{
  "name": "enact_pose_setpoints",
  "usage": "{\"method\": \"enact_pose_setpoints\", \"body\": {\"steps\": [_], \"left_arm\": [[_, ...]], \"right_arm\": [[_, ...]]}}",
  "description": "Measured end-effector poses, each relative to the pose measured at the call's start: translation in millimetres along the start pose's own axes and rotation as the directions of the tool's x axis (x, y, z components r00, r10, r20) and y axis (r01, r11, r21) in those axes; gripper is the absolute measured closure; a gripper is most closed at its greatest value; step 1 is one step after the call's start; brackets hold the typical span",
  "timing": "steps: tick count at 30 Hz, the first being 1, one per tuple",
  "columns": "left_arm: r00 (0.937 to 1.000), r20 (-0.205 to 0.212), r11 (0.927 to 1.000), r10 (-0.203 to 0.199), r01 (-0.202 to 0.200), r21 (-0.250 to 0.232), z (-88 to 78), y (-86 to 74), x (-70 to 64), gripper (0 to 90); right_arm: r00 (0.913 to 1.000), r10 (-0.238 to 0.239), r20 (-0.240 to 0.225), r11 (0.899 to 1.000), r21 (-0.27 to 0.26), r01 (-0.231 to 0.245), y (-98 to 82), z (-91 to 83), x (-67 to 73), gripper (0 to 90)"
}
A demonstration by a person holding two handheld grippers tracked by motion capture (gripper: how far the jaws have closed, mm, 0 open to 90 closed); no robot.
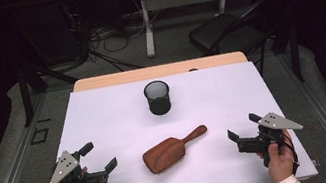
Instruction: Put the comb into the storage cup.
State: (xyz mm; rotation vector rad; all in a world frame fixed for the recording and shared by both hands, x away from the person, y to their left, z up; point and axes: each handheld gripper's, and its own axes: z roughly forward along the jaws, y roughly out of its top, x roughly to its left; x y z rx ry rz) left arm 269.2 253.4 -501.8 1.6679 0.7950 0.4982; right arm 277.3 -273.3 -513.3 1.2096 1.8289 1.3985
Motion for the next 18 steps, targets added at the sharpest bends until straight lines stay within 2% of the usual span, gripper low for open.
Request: {"method": "enact_pose_setpoints", "body": {"steps": [10, 18], "left_arm": [[1.0000, 0.000, 1.0000, 0.000, 0.000, -0.001, 0.2, -0.1, -0.3, 0.2], [0.9999, 0.010, 1.0000, -0.008, 0.008, 0.004, 0.1, -1.3, 0.5, 0.2]], "right_arm": [[0.9999, -0.008, -0.007, 1.000, 0.024, 0.008, -0.4, 1.4, 1.2, 0.8], [0.9995, 0.030, -0.014, 0.998, 0.047, -0.029, 2.1, 6.2, -0.7, 0.5]]}}
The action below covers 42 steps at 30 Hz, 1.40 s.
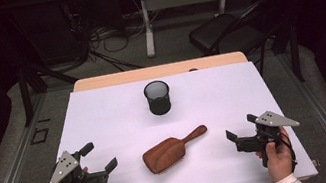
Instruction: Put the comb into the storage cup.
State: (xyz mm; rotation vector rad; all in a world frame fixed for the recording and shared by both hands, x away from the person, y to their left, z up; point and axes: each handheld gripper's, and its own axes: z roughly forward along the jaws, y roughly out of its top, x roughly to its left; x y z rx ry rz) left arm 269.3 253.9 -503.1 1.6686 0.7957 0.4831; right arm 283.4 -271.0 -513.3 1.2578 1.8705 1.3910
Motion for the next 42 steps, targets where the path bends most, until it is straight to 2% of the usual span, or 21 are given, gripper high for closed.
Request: {"method": "enact_pose_setpoints", "body": {"steps": [1, 6, 7, 8, 14, 16, 17, 20, 21, 22, 23, 26, 30, 32, 34, 38, 39, 40, 42], "left_arm": [[1.0000, 0.002, 1.0000, -0.002, 0.002, -0.002, -0.2, -0.4, -0.6, 0.2], [1.0000, 0.007, 1.0000, 0.000, 0.000, -0.003, 0.3, 0.0, -2.1, 0.2], [1.0000, 0.008, 1.0000, 0.001, -0.001, -0.002, 1.1, -0.1, -2.7, 0.2], [1.0000, 0.009, 1.0000, 0.002, -0.002, -0.002, 1.6, -0.1, -2.9, 0.2], [0.9999, 0.010, 1.0000, -0.001, 0.001, 0.001, 3.6, -0.2, -1.7, 0.2], [0.9999, 0.013, 1.0000, -0.003, 0.003, 0.004, 4.6, -0.5, -1.1, 0.2], [0.9999, 0.011, 1.0000, -0.002, 0.002, 0.005, 4.9, -0.6, -1.1, 0.2], [0.9999, 0.011, 1.0000, 0.000, 0.000, 0.006, 5.6, -1.2, -0.9, 0.2], [1.0000, 0.010, 0.9999, 0.002, -0.002, 0.010, 5.5, -1.5, -0.9, 0.2], [1.0000, 0.008, 0.9999, 0.005, -0.005, 0.016, 5.3, -1.9, -0.6, 0.2], [1.0000, 0.008, 0.9999, 0.005, -0.005, 0.016, 5.3, -1.9, -0.6, 0.2], [1.0000, 0.003, 0.9998, 0.004, -0.004, 0.018, 4.7, -2.3, -0.5, 0.2], [1.0000, 0.001, 0.9999, 0.001, -0.001, 0.013, 3.6, -2.8, -0.5, 0.2], [1.0000, 0.000, 0.9999, 0.001, -0.001, 0.015, 3.5, -3.0, -0.4, 0.2], [1.0000, 0.000, 0.9998, 0.002, -0.002, 0.018, 3.7, -3.3, -0.2, 0.2], [1.0000, -0.001, 0.9998, 0.002, -0.002, 0.021, 4.0, -3.7, -0.2, 0.2], [1.0000, -0.001, 0.9998, 0.003, -0.003, 0.021, 4.1, -3.9, -0.1, 0.2], [1.0000, -0.001, 0.9998, 0.002, -0.002, 0.021, 4.2, -4.0, -0.2, 0.2], [1.0000, -0.001, 0.9998, 0.002, -0.002, 0.022, 4.3, -4.1, -0.2, 0.2]], "right_arm": [[0.9995, 0.027, -0.016, 0.999, 0.021, -0.026, 1.2, 2.8, -0.6, 0.5], [0.9995, 0.024, -0.020, 0.999, 0.047, -0.023, 2.9, 9.0, -0.1, 0.0], [0.9984, 0.052, -0.021, 0.997, 0.065, -0.050, 6.2, 12.6, 0.0, 0.0], [0.9980, 0.060, -0.021, 0.996, 0.070, -0.058, 7.7, 13.7, 0.3, 0.0], [0.9990, 0.045, 0.001, 0.995, 0.091, -0.045, 13.1, 23.7, 2.7, 2.7], [0.9995, 0.030, 0.009, 0.994, 0.100, -0.031, 14.3, 28.2, 3.3, 8.3], [0.9997, 0.016, 0.020, 0.995, 0.098, -0.018, 16.0, 34.1, 4.8, 15.7], [0.9997, -0.009, 0.023, 0.994, 0.109, 0.006, 18.1, 40.7, 5.8, 17.4], [0.9994, -0.024, 0.026, 0.994, 0.111, 0.021, 19.6, 47.1, 7.5, 24.8], [0.9991, -0.030, 0.029, 0.994, 0.110, 0.027, 20.2, 49.2, 8.2, 27.5], [0.9991, -0.030, 0.029, 0.994, 0.110, 0.027, 20.2, 49.2, 8.2, 27.5], [0.9995, -0.033, 0.005, 0.994, 0.101, 0.032, 22.1, 58.2, 10.1, 41.6], [1.0000, -0.006, -0.005, 0.993, 0.117, 0.006, 23.7, 70.8, 12.3, 45.3], [1.0000, -0.009, -0.004, 0.993, 0.122, 0.009, 24.5, 76.7, 14.0, 49.2], [0.9995, -0.031, -0.003, 0.988, 0.148, 0.031, 25.7, 85.7, 16.8, 51.1], [0.9995, -0.030, -0.011, 0.984, 0.177, 0.031, 25.9, 95.8, 18.5, 52.9], [0.9993, -0.036, -0.008, 0.984, 0.177, 0.037, 25.5, 98.9, 19.1, 55.5], [0.9992, -0.027, -0.028, 0.982, 0.185, 0.031, 24.3, 104.8, 19.8, 62.6], [0.9992, -0.021, -0.033, 0.982, 0.186, 0.026, 23.1, 107.9, 19.8, 65.1]]}}
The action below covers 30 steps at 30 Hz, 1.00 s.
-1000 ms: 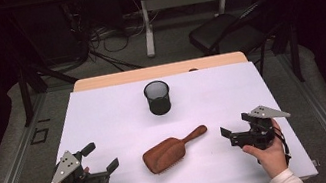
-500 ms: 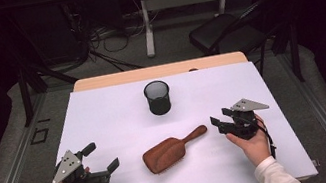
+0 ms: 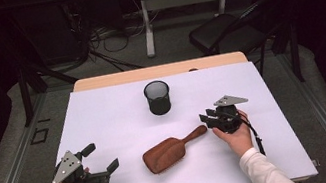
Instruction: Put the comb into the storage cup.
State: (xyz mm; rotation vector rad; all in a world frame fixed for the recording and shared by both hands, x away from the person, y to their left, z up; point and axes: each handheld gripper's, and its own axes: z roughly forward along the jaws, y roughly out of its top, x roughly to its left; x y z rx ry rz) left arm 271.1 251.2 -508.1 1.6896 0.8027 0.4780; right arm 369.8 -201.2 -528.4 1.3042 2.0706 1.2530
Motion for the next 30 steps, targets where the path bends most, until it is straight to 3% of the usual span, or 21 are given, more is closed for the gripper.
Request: {"method": "enact_pose_setpoints", "body": {"steps": [1, 6, 9, 16, 20, 23, 29, 30], "left_arm": [[1.0000, 0.000, 1.0000, 0.001, -0.001, 0.001, 0.1, -0.1, -0.1, 0.2], [1.0000, 0.001, 1.0000, 0.003, -0.003, 0.009, 0.1, -0.6, 0.1, 0.2], [1.0000, 0.001, 0.9999, 0.006, -0.006, 0.011, 0.0, -0.6, 0.3, 0.2], [1.0000, 0.003, 0.9999, 0.006, -0.006, 0.011, 1.1, -0.8, 0.4, 0.2], [1.0000, 0.001, 0.9999, 0.005, -0.005, 0.012, 1.1, -0.9, 0.8, 0.2], [1.0000, -0.001, 0.9999, 0.003, -0.003, 0.012, 0.4, -1.1, 1.4, 0.2], [1.0000, -0.003, 1.0000, -0.001, 0.002, 0.009, -0.1, -1.4, 1.9, 0.2], [1.0000, -0.002, 1.0000, -0.001, 0.001, 0.009, -0.1, -1.3, 1.9, 0.2]], "right_arm": [[0.9999, 0.012, -0.008, 1.000, 0.011, -0.012, -2.2, 6.2, 0.8, 70.7], [0.9996, 0.024, -0.018, 0.999, 0.046, -0.023, -6.3, 16.4, 3.9, 78.7], [0.9994, 0.015, -0.030, 0.998, 0.053, -0.014, -5.7, 21.8, 8.2, 89.8], [0.9989, -0.035, -0.031, 0.993, 0.108, 0.038, -1.2, 32.6, 11.2, 90.0], [0.9985, -0.050, -0.023, 0.986, 0.158, 0.053, 2.0, 40.5, 12.0, 90.0], [0.9986, -0.048, -0.023, 0.975, 0.215, 0.052, 4.7, 46.0, 13.5, 90.0], [0.9967, -0.079, -0.020, 0.944, 0.320, 0.081, 9.2, 51.5, 18.8, 90.0], [0.9967, -0.079, -0.020, 0.944, 0.320, 0.081, 9.2, 51.5, 18.8, 90.0]]}}
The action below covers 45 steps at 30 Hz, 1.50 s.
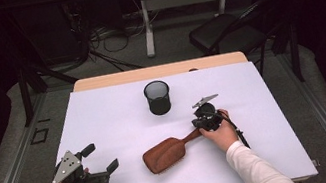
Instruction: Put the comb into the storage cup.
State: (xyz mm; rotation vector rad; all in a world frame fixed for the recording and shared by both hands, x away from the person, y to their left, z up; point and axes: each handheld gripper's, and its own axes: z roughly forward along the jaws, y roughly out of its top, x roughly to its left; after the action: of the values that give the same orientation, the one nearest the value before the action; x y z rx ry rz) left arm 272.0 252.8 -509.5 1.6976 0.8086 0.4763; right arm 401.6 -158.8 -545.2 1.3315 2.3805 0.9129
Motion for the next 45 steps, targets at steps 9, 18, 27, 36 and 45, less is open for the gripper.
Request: {"method": "enact_pose_setpoints", "body": {"steps": [9, 18, 27, 36, 45], "left_arm": [[1.0000, -0.001, 1.0000, 0.002, -0.002, 0.004, 0.4, 0.0, -0.1, 0.2], [1.0000, -0.003, 1.0000, -0.003, 0.003, 0.000, -0.4, -0.3, -0.1, 0.2], [1.0000, -0.001, 1.0000, 0.000, 0.000, 0.001, 0.0, -0.4, -0.2, 0.2], [1.0000, -0.006, 1.0000, 0.000, 0.000, 0.003, -0.7, -0.4, -0.5, 0.2], [1.0000, -0.006, 1.0000, -0.003, 0.003, 0.003, 0.2, -0.5, -1.0, 0.2]], "right_arm": [[0.9999, 0.015, -0.002, 1.000, 0.025, -0.015, -1.5, 0.7, -1.9, 90.0], [0.9986, 0.007, -0.053, 0.999, 0.034, -0.005, -4.6, -4.9, -1.6, 90.0], [0.9930, -0.014, -0.117, 0.999, 0.040, 0.019, -10.8, -12.2, 3.3, 90.0], [0.9893, -0.009, -0.146, 0.999, 0.043, 0.015, -25.9, -19.7, 6.2, 90.0], [0.9884, 0.019, -0.151, 0.999, 0.052, -0.011, -53.0, -36.0, 15.9, 90.0]]}}
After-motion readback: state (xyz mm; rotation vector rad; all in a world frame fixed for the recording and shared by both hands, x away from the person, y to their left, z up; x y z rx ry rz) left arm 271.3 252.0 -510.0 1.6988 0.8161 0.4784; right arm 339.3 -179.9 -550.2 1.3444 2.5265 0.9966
